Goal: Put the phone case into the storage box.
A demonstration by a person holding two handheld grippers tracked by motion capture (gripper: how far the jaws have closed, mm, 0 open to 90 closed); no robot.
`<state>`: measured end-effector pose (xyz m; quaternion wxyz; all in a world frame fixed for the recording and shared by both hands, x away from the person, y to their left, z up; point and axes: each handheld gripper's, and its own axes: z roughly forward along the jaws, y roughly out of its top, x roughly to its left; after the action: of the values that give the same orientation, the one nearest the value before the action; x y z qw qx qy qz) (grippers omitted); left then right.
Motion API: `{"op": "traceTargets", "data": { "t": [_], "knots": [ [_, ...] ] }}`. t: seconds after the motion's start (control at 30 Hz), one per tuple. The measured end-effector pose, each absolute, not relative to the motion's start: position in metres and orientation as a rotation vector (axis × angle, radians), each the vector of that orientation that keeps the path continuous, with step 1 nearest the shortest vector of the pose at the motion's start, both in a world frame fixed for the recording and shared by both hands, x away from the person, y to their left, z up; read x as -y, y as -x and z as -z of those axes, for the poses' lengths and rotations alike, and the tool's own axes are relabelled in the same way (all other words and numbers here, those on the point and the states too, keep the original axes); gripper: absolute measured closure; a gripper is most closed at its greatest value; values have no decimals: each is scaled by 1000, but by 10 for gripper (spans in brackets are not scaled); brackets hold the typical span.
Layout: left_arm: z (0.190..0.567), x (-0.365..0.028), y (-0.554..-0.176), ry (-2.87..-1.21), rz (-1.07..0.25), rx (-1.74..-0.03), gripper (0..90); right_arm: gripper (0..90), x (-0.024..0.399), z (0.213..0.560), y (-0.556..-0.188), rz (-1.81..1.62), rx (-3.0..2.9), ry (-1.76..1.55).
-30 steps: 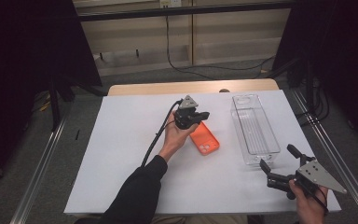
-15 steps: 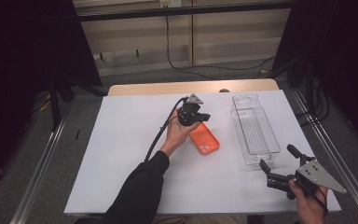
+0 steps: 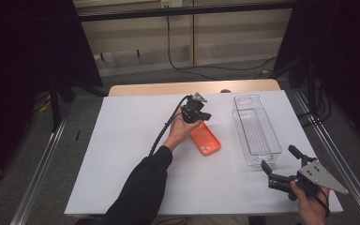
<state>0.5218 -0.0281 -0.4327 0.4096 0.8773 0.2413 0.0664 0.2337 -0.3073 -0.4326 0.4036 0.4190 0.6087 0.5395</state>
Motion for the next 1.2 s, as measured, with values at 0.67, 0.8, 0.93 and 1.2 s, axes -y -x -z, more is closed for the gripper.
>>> {"op": "traceTargets", "data": {
  "t": [0.67,0.8,0.93,1.2],
  "knots": [
    [448,24,-528,-2276,-148,-639,900,0,308,434,-234,-1365,-1548,-1063],
    [448,21,-527,-2290,-161,-630,900,0,309,434,-234,-1365,-1549,-1066],
    [447,21,-526,-2302,-167,-627,900,0,310,434,-233,-1364,-1544,-1071],
    [447,13,-522,-2302,-168,-630,900,0,310,434,-233,-1361,-1541,-1074]
  ]
}}
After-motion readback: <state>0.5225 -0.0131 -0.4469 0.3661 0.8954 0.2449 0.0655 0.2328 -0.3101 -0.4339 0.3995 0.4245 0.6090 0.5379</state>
